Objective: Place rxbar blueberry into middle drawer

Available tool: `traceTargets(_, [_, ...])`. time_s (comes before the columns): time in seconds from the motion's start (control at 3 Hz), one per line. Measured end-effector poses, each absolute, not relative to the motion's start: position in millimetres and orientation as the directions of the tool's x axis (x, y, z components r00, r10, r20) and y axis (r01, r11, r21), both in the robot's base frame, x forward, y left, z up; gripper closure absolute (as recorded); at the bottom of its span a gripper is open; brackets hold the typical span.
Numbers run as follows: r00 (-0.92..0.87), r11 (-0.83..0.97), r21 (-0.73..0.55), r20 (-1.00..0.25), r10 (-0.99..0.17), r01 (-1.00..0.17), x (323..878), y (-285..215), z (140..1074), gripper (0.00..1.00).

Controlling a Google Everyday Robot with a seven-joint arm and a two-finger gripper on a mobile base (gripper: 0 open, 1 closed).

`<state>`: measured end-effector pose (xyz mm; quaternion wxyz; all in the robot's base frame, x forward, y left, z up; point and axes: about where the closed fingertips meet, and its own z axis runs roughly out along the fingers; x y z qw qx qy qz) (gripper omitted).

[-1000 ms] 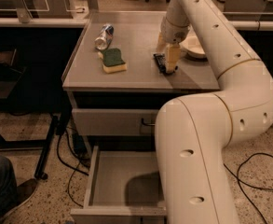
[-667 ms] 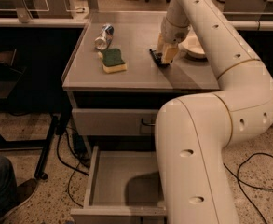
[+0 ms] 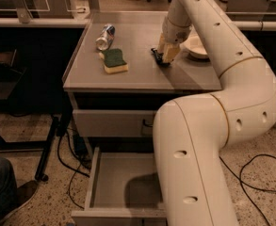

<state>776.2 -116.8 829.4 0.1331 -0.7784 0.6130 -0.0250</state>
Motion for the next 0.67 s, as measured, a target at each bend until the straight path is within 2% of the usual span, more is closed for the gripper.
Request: traceTargets(0.67, [0.159,-0.111,-0.344,-0.115,-0.98,-0.932,780.7,-115.6,887.9,1.0])
